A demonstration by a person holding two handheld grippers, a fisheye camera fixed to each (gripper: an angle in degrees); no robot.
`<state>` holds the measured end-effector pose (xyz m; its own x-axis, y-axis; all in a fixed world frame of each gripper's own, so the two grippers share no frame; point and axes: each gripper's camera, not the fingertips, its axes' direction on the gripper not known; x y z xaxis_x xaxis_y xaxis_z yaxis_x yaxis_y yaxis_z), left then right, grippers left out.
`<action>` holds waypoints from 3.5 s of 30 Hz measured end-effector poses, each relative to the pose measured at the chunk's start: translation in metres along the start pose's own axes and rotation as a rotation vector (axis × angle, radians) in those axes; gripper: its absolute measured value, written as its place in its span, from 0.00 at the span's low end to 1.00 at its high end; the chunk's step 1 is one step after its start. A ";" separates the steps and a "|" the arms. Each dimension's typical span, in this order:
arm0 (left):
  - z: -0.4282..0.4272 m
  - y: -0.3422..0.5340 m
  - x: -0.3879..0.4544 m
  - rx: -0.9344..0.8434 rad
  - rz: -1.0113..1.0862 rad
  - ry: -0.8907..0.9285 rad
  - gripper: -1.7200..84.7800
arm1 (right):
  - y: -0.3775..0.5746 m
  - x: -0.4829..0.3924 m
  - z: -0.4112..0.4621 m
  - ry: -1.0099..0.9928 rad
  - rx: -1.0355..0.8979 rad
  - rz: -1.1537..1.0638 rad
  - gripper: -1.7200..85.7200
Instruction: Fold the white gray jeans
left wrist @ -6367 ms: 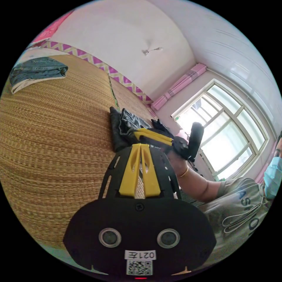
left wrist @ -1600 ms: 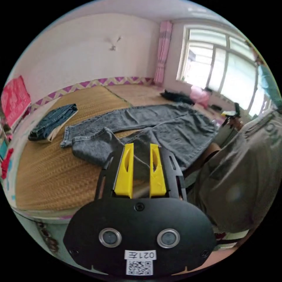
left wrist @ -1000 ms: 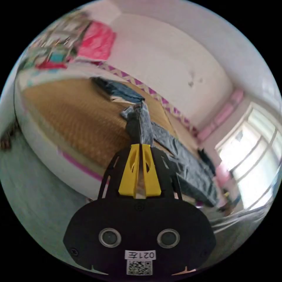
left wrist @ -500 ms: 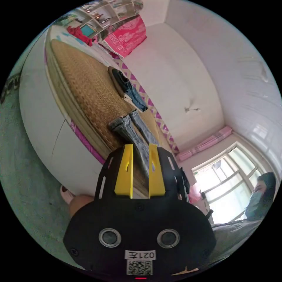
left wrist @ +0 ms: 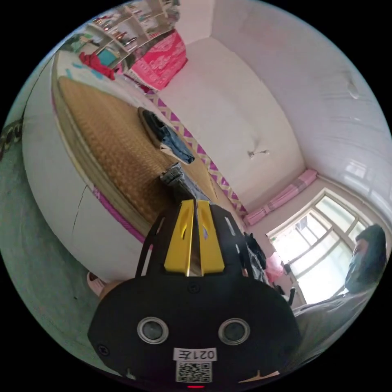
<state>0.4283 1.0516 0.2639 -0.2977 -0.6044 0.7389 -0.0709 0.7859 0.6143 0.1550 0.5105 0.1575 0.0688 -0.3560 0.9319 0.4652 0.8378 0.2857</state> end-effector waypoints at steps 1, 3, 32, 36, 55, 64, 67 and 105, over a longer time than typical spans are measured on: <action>0.004 0.001 0.012 -0.027 0.038 0.011 0.02 | 0.002 0.003 0.000 -0.022 -0.002 0.019 0.01; 0.007 0.006 0.020 -0.053 0.045 0.035 0.03 | 0.004 0.008 -0.004 -0.045 -0.020 0.055 0.01; 0.049 0.133 0.011 -0.122 -0.196 -0.109 0.15 | 0.178 0.085 0.028 -0.548 0.256 1.045 0.11; 0.069 0.134 0.000 -0.144 -0.210 -0.109 0.16 | 0.184 0.091 0.035 -0.570 0.260 1.048 0.11; 0.139 0.143 -0.073 -0.176 -0.288 -0.084 0.14 | 0.202 0.119 0.063 -0.608 0.280 1.062 0.11; 0.200 0.131 -0.120 -0.185 -0.296 -0.065 0.09 | 0.207 0.134 0.070 -0.613 0.287 1.063 0.11; 0.221 0.126 -0.140 -0.197 -0.329 -0.087 0.03 | 0.207 0.141 0.071 -0.626 0.274 1.071 0.10; 0.735 -0.152 -0.124 -0.669 0.176 -0.100 0.07 | -0.172 0.164 0.051 -0.593 0.320 0.244 0.01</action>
<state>-0.2241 1.1034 -0.1248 -0.3393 -0.4352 0.8339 0.5788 0.6023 0.5498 0.0412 0.3291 0.2726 -0.3955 0.0660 0.9161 0.2100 0.9775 0.0203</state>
